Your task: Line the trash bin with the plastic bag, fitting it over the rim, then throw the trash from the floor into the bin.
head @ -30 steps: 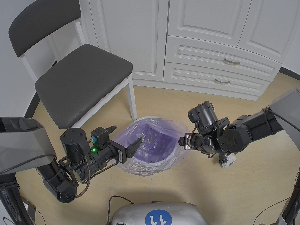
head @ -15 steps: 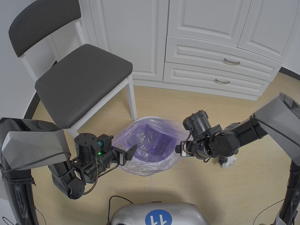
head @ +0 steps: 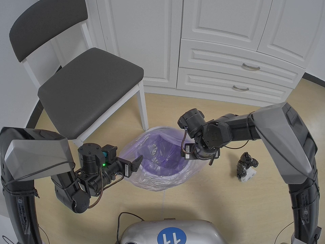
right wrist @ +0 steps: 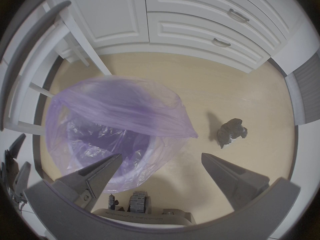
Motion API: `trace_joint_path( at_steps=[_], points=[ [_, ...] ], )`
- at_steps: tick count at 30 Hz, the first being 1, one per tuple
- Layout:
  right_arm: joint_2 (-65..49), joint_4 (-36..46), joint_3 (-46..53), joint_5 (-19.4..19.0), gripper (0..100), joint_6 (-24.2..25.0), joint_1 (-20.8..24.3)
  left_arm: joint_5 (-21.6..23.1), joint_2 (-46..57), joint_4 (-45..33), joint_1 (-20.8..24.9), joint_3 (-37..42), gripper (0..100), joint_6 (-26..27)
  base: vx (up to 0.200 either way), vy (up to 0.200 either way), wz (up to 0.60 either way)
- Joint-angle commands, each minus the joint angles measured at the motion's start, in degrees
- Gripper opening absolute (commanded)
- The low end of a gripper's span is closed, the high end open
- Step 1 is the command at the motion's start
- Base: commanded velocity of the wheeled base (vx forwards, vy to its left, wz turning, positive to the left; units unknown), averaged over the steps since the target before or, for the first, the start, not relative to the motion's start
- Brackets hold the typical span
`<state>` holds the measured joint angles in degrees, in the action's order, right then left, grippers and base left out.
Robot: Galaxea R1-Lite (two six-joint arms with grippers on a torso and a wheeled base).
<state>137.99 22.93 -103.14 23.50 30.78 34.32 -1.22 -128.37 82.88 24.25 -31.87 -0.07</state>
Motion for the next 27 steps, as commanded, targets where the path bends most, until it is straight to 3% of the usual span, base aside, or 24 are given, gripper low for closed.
trace_joint_path(
  at_steps=[1,16,27],
  points=[
    [8.97,5.63,-10.06,1.81,100,1.56,0.66,-0.01,-0.13,0.17,-1.48,-0.3,100,0.07,0.0,0.0,0.0],
    [16.61,6.07,-11.45,3.3,100,4.38,-1.09,0.08,-1.01,1.14,-1.48,-0.39,100,0.25,0.0,0.0,0.0],
    [13.89,6.16,-11.45,3.48,100,0.24,-5.14,0.08,-1.54,1.93,-1.48,-0.57,100,0.25,0.0,0.0,0.0]
  ],
)
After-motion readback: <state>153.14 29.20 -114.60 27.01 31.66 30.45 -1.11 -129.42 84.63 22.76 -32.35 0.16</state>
